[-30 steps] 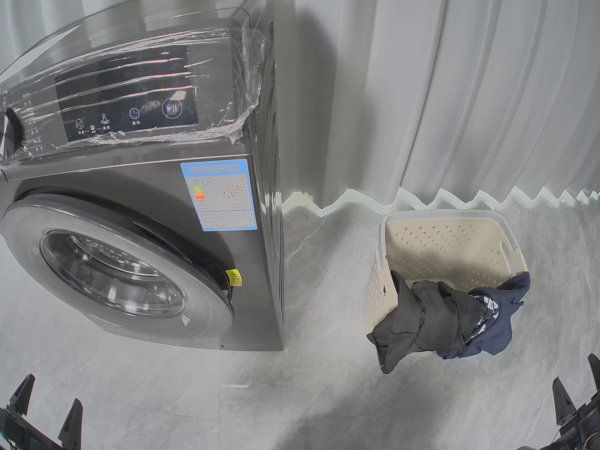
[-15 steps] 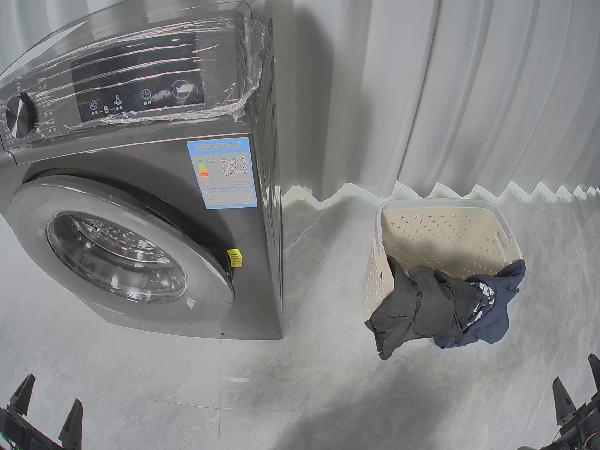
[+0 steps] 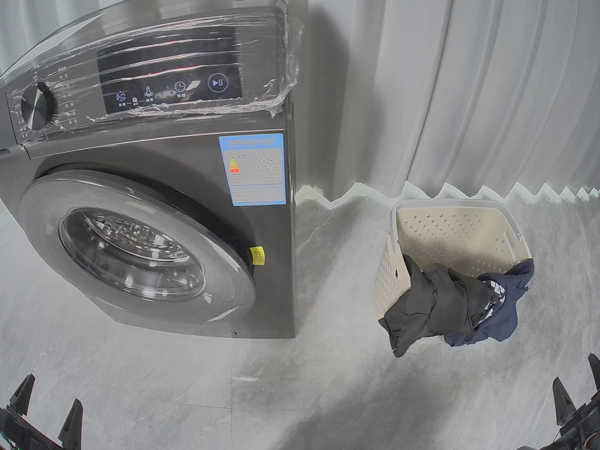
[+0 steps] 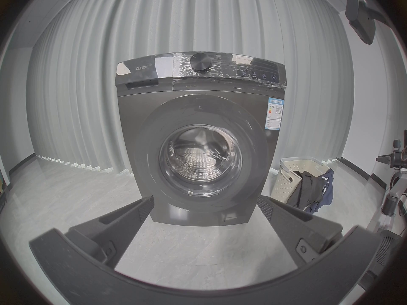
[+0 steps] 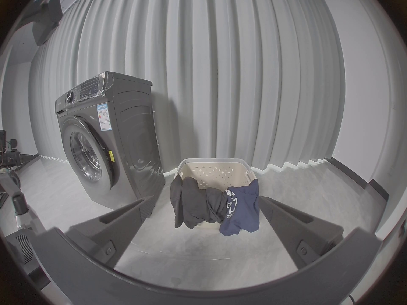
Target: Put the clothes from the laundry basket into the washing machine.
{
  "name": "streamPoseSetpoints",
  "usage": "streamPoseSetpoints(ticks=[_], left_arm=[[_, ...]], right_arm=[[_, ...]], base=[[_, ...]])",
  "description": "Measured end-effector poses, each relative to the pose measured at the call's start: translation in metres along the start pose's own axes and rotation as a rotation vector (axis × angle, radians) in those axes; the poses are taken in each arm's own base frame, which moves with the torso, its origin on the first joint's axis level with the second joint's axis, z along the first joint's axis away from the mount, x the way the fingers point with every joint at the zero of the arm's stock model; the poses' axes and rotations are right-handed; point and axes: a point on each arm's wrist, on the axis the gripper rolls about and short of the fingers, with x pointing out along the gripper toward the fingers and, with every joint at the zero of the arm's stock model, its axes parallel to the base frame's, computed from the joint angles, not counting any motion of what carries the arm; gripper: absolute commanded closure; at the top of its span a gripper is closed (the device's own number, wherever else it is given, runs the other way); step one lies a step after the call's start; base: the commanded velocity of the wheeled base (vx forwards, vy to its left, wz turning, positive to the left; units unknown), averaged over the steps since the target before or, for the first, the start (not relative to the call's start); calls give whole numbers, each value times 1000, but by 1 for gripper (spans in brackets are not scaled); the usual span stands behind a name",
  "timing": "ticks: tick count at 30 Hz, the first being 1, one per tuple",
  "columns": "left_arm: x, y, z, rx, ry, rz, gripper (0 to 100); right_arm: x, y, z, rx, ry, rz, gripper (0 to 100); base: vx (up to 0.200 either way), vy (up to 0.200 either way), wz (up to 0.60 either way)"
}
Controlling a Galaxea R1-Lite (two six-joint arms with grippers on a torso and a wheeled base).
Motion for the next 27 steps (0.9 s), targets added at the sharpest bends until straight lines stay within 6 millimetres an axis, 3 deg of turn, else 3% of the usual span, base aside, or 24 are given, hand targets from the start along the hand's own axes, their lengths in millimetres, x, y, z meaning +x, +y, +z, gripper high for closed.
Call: streamPoseSetpoints(ticks=[9,18,24,27], left_arm=[[0,0,0,1,0,1,0],[0,0,0,2,0,3,0],[0,0,0,0,0,3,0],[0,0,0,2,0,4,0]], right_arm=[[0,0,0,0,0,0,0],[0,0,0,0,0,1,0],[0,0,0,0,0,1,0],[0,0,0,0,0,1,0]], base=[[0,200,0],[0,0,0],[-200,0,0],[0,0,0]])
